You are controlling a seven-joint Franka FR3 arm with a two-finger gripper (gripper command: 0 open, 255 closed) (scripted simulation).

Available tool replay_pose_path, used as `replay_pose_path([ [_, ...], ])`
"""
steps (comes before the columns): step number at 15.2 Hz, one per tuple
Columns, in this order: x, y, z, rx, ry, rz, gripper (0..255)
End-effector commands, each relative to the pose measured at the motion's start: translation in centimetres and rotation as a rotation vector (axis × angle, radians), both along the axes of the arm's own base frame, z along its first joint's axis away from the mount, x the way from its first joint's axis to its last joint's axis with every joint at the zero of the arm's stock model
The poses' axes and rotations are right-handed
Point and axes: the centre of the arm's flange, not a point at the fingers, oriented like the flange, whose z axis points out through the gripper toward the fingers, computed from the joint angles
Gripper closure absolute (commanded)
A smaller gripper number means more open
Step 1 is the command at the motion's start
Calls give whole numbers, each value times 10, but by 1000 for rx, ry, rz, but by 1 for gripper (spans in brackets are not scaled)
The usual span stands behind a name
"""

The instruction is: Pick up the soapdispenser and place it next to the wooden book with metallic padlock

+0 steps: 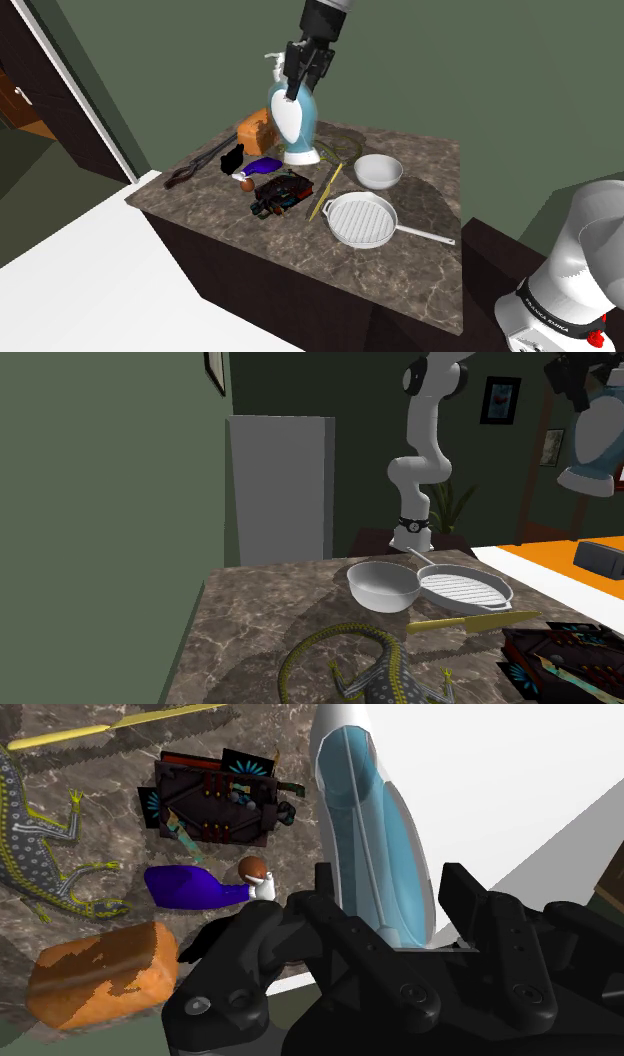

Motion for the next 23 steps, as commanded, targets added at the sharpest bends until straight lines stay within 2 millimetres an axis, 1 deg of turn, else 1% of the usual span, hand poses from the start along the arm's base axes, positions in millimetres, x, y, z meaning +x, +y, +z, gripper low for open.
replay_pose_path([
  [1,2,27,9,1,0,-1,255],
  [3,3,51,14,1,0,-1,255],
  [23,3,51,-91,1,0,-1,255],
])
